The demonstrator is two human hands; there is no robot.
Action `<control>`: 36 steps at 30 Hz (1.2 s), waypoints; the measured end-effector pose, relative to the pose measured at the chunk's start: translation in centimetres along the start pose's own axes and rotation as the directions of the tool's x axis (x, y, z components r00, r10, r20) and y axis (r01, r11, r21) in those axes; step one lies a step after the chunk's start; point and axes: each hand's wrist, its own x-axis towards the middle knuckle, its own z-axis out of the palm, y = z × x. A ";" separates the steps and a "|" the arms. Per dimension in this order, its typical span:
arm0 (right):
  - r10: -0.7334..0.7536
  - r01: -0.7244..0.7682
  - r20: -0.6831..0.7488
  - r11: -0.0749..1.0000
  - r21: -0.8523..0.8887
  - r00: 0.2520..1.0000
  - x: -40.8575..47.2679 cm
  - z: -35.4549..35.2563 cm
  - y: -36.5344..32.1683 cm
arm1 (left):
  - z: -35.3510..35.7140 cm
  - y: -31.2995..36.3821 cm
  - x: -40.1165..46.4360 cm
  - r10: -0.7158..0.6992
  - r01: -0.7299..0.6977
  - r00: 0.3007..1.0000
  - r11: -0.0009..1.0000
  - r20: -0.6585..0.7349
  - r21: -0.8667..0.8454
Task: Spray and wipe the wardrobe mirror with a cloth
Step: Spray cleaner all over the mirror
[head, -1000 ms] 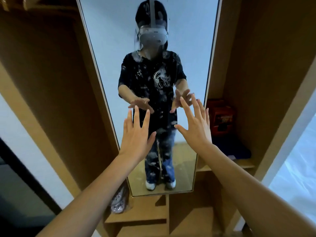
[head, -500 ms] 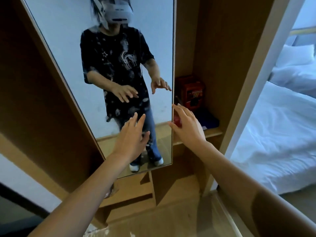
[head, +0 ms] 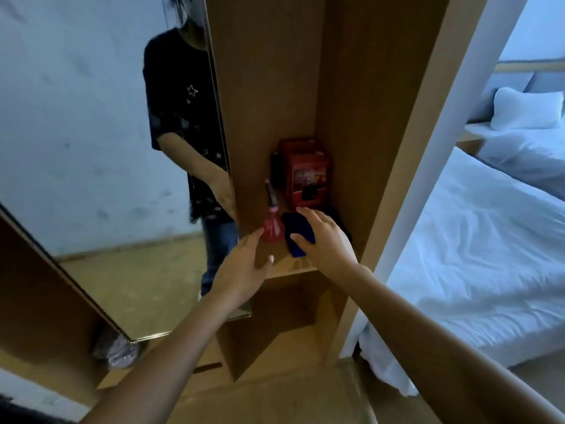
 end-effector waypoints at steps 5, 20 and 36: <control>0.014 -0.015 0.064 1.000 0.015 0.998 2.6 0.2 4.4 | 3.9 0.8 3.1 -0.088 0.088 0.996 0.995 -0.013 -0.053; 0.078 -0.156 0.299 0.956 0.248 0.951 14.0 7.4 10.6 | 10.1 -3.3 14.9 -0.305 0.292 0.952 0.882 0.025 -0.369; -0.179 -0.165 0.515 0.817 0.553 0.839 21.9 13.1 10.6 | 13.9 -6.3 21.0 -0.442 0.354 0.895 0.789 -0.064 -0.502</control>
